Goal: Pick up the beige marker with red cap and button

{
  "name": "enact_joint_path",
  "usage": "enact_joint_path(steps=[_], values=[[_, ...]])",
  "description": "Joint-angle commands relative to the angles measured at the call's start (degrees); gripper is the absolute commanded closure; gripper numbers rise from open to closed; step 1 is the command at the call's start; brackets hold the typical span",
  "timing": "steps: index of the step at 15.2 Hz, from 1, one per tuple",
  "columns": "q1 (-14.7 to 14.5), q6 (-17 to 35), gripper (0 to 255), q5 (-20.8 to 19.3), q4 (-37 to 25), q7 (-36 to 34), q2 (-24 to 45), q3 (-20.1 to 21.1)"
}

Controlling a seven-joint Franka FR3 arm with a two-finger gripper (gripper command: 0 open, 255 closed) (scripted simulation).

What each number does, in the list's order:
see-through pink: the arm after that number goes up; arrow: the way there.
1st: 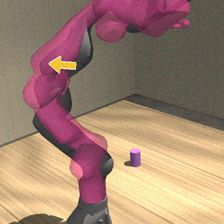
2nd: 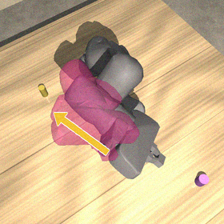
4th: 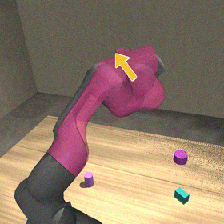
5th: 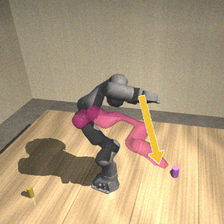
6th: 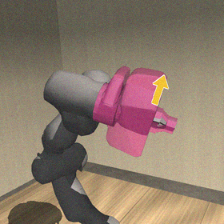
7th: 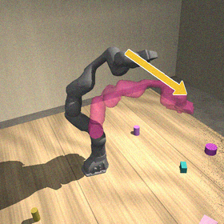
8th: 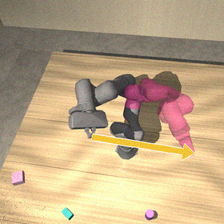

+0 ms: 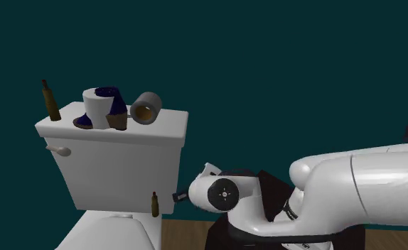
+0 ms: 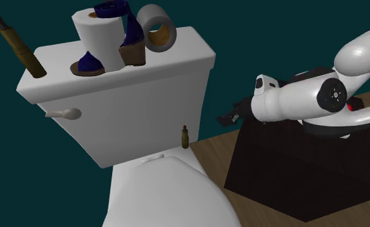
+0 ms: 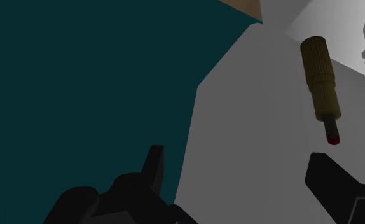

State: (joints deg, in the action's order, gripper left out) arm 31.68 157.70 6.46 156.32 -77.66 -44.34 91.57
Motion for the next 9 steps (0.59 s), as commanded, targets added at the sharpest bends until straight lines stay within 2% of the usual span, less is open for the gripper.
enact_joint_path(steps=[1, 3, 5, 9], values=[[7.4, 1.3, 0, 0.0, -4.0, -4.7, -3.9, 8.4], [12.9, 1.6, 0, 0.7, -8.4, -8.4, -9.1, 14.5], [17.3, 1.2, 0, 1.4, -13.2, -11.8, -14.8, 18.9], [23.9, -1.8, 0, 2.2, -23.9, -18.3, -26.5, 24.0]])
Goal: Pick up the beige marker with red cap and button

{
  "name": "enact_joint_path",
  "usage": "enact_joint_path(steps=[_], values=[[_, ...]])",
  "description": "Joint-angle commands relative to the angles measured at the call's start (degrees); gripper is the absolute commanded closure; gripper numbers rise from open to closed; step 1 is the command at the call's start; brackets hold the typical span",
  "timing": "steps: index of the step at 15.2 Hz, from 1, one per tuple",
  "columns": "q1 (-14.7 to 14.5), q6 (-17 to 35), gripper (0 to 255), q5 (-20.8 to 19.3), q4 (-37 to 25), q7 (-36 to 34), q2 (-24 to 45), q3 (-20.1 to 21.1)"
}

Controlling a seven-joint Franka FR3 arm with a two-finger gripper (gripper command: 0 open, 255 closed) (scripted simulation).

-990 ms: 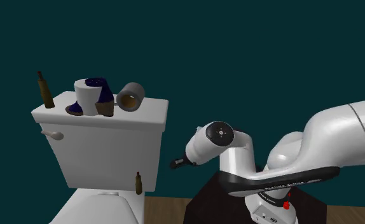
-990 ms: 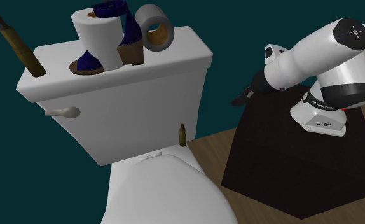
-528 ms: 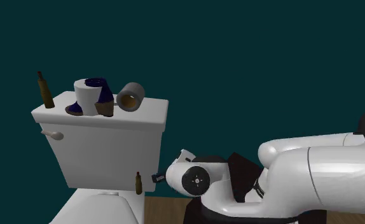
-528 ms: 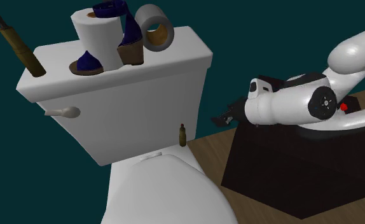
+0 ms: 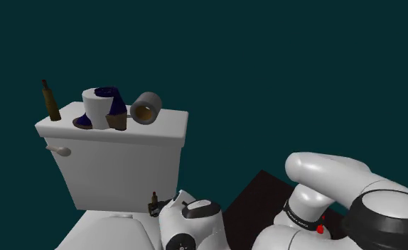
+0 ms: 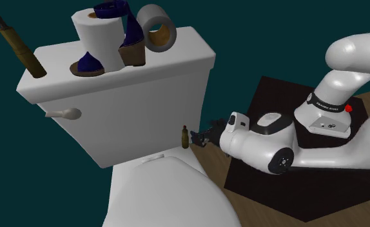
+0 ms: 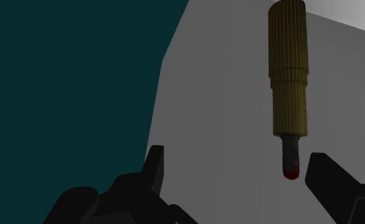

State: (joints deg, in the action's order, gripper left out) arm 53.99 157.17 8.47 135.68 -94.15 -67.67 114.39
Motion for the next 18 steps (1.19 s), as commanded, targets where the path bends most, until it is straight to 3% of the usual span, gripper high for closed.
enact_joint_path(steps=[1, 5, 14, 15, 18], values=[[3.1, -2.4, 0, 0.3, -6.2, -3.4, -6.1, 1.8], [7.9, -7.1, 0, 0.2, -16.7, -8.6, -15.7, 2.7], [9.7, -7.0, 0, 1.1, -20.2, -11.4, -19.3, 5.6], [9.7, -7.1, 255, 1.1, -20.2, -11.3, -19.3, 5.6], [9.8, -7.1, 255, 1.1, -20.2, -11.3, -19.3, 5.6]])
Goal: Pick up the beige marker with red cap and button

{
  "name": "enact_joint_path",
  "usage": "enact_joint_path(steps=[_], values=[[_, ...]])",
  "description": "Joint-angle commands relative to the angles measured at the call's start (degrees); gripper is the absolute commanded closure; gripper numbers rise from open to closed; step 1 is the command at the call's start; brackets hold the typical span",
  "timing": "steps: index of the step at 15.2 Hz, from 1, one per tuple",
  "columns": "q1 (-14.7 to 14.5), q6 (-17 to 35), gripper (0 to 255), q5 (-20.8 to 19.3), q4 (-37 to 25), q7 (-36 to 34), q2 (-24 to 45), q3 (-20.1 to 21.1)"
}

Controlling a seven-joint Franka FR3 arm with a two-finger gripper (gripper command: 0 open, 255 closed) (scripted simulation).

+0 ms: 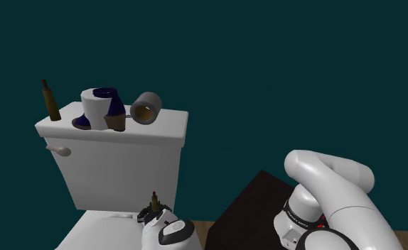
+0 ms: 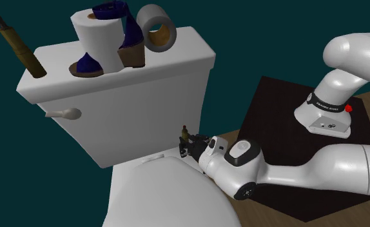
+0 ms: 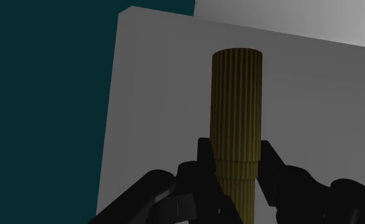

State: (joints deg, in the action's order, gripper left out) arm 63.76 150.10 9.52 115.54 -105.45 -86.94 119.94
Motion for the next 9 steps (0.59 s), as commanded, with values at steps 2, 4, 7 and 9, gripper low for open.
enact_joint_path(steps=[2, 4, 7, 9], values=[[0.0, 0.0, 255, 0.0, 0.0, 0.0, 0.0, 0.0], [0.0, 0.0, 255, 0.0, 0.0, 0.0, 0.0, 0.0], [-0.3, 0.0, 255, -0.1, 0.5, 0.3, 0.4, -0.3], [-0.7, 0.0, 255, -0.3, 1.4, 1.0, 1.4, -1.0]])
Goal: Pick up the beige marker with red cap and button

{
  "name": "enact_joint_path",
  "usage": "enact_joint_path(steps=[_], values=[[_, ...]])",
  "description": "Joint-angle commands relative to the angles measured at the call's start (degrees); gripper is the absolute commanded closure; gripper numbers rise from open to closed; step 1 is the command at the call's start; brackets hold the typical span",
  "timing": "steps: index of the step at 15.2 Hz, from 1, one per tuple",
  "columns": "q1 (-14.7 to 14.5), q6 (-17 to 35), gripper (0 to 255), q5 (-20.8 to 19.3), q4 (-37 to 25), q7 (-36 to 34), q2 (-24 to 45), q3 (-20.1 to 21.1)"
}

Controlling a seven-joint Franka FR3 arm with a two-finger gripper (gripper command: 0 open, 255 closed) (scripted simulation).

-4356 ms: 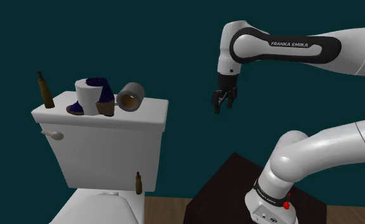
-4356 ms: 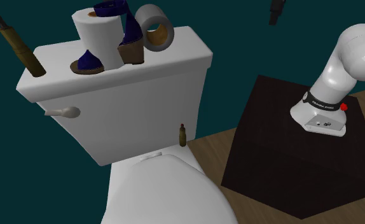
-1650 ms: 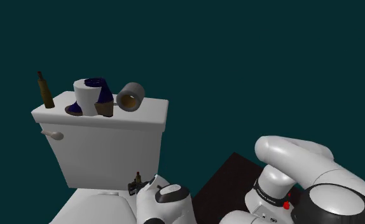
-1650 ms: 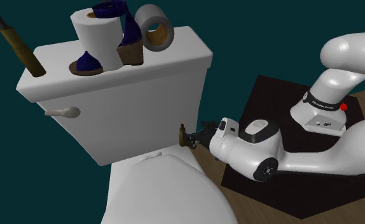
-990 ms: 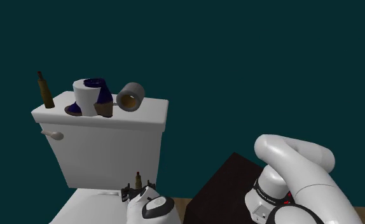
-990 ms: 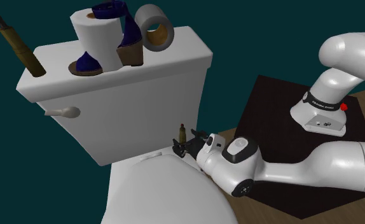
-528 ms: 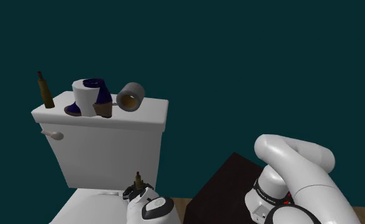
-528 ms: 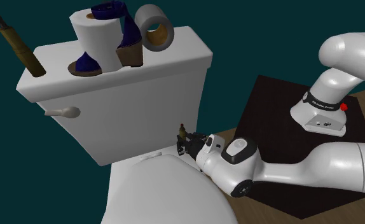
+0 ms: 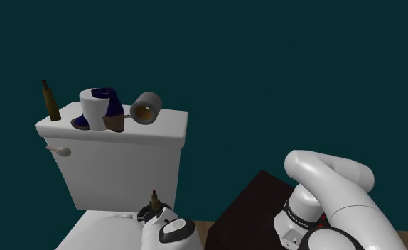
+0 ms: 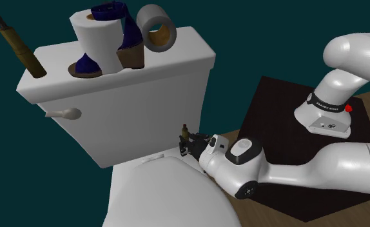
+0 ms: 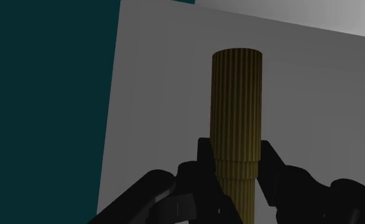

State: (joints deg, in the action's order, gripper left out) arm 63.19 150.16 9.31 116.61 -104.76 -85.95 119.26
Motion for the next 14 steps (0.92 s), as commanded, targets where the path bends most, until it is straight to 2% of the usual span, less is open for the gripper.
enact_joint_path(steps=[1, 14], values=[[-0.4, 0.0, 255, -0.2, 0.8, 0.7, 0.9, -0.7], [-3.2, -0.6, 255, -1.8, 5.3, 4.8, 6.0, -5.4]])
